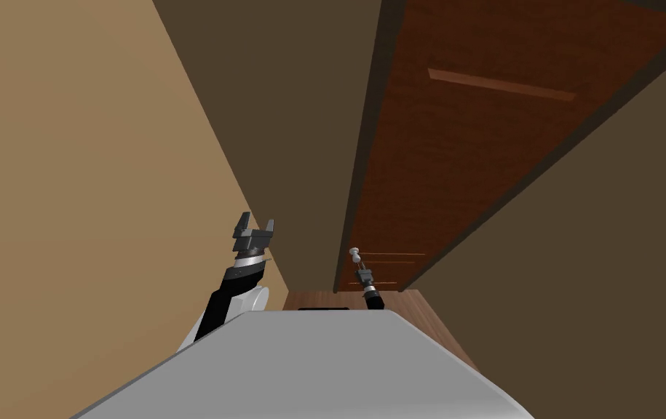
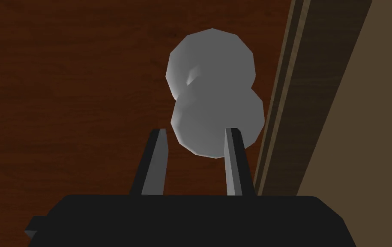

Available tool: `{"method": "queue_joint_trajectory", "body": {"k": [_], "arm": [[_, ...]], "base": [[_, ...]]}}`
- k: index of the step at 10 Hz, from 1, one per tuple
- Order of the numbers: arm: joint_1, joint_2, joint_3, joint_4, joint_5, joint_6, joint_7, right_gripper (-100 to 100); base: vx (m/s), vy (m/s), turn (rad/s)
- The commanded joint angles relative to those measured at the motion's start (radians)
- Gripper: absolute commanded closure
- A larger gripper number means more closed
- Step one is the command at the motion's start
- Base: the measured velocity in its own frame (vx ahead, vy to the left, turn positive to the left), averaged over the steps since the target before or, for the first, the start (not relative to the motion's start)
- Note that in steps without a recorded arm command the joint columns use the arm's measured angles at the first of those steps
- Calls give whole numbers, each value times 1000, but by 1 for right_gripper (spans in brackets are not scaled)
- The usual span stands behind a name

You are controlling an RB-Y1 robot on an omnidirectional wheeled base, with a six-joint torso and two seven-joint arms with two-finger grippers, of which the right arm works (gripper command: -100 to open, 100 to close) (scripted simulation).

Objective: Pull the door open

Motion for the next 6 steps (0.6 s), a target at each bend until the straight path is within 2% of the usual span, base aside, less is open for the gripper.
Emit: {"method": "queue_joint_trajectory", "body": {"k": [1,4,5,6], "arm": [[-3,-13,8,9,-8,4,2,-100],[-8,-33,31,22,-26,15,9,-100],[-10,-38,45,26,-36,20,15,-100],[-13,-33,66,26,-50,25,30,-100]], "base": [[-177,-60,72],[-191,-16,51],[-181,-13,-17],[-168,-18,-135]]}}
